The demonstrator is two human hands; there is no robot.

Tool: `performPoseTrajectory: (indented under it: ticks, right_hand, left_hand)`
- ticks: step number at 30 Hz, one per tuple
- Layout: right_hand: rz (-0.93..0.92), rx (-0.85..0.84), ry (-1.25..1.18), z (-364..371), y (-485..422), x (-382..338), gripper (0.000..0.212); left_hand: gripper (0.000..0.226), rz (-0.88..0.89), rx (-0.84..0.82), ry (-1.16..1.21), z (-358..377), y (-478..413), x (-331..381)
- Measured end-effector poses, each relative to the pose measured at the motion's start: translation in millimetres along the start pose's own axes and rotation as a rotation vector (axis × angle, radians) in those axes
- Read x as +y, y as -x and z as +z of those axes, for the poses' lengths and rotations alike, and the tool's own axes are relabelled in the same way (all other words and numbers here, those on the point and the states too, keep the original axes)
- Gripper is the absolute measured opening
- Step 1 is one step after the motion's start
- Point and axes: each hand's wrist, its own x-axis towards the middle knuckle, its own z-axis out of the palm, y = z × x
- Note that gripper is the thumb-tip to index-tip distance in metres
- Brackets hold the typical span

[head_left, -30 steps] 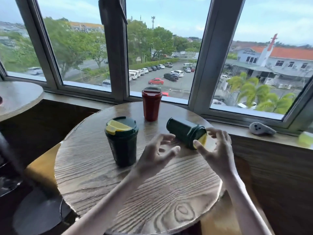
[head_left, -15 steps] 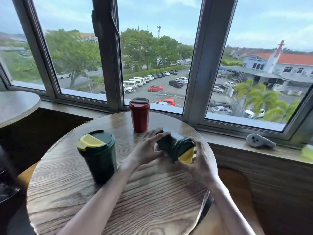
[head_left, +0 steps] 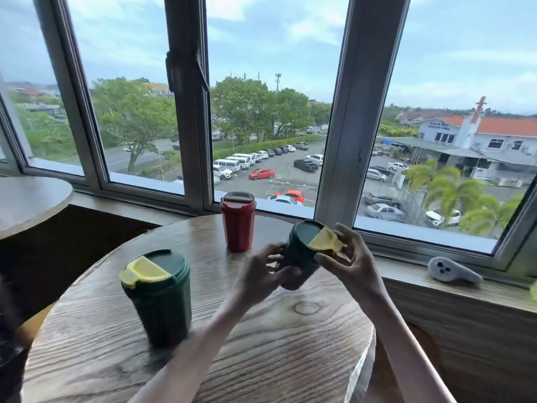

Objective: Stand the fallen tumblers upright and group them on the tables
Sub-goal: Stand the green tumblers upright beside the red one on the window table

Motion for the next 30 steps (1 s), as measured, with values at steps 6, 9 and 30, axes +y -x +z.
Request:
performPoseTrajectory:
  ticks: [6,9,30]
  right_hand:
    - [0.066,-0.108,0.024,5.4,2.7,19.5,0.068]
    - [0.081,-0.096,0.041,8.2,5.2,22.8,0.074]
    - [0.157,-0.229,0.036,28.9,14.0,43.2,0.078]
  left_hand:
    - [0.047,-0.150,0.002,0.149,9.5,13.4,-5.9]
    - [0.058,-0.186,0.020,0.185,10.8,17.0,-9.2]
    - [0.015,-0.260,0.404,-0.228,-16.7,111.1,53.5]
